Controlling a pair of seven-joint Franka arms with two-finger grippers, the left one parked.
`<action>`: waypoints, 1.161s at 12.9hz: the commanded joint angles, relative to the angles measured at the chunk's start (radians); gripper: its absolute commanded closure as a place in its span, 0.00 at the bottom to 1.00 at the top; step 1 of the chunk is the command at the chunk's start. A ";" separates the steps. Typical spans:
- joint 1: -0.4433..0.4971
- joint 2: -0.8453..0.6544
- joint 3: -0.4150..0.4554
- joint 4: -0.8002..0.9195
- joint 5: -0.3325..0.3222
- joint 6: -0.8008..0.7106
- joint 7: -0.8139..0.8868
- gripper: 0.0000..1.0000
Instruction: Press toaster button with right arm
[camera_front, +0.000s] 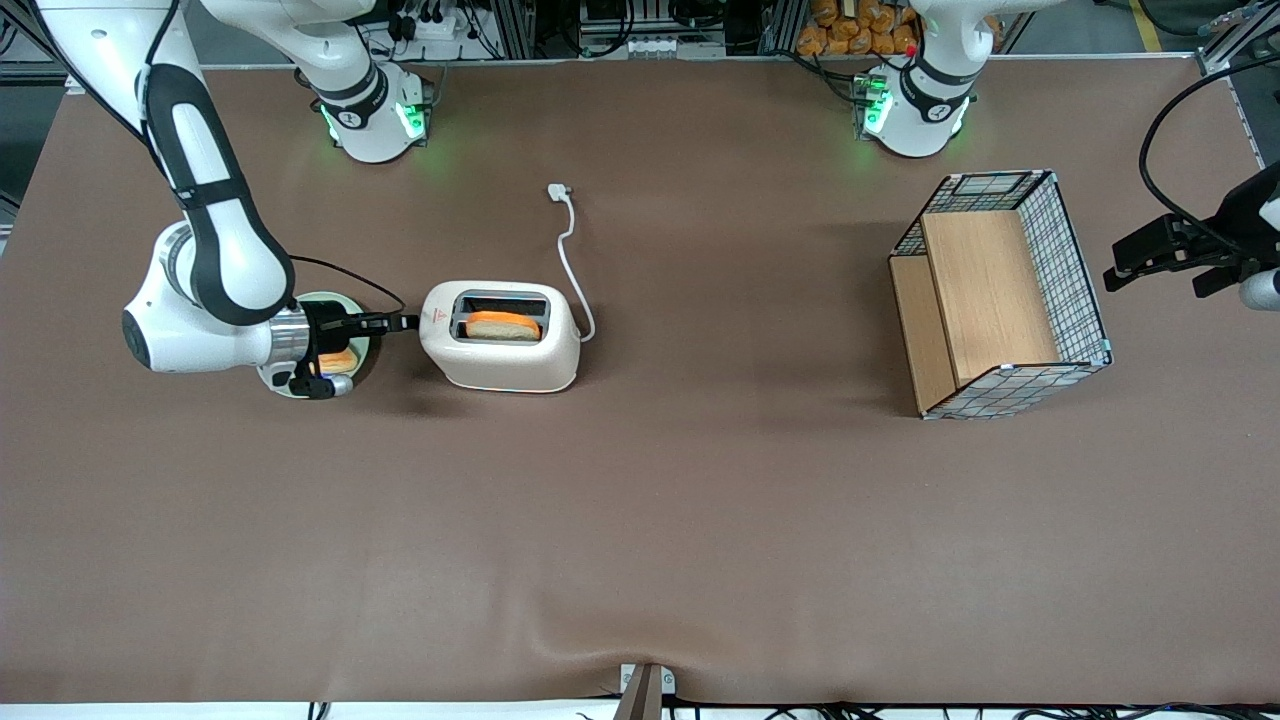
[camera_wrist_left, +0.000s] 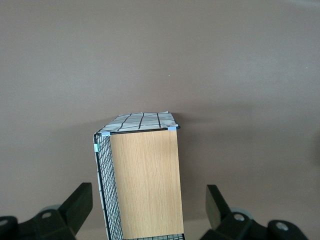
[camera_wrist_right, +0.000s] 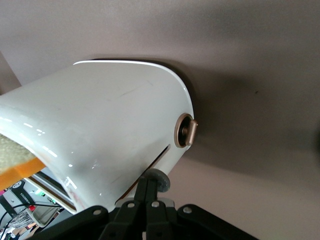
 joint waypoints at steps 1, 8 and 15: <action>-0.006 0.028 0.004 -0.008 0.023 0.020 -0.053 1.00; -0.009 0.078 0.004 -0.010 0.060 0.036 -0.100 1.00; 0.000 0.121 0.004 -0.010 0.084 0.085 -0.110 1.00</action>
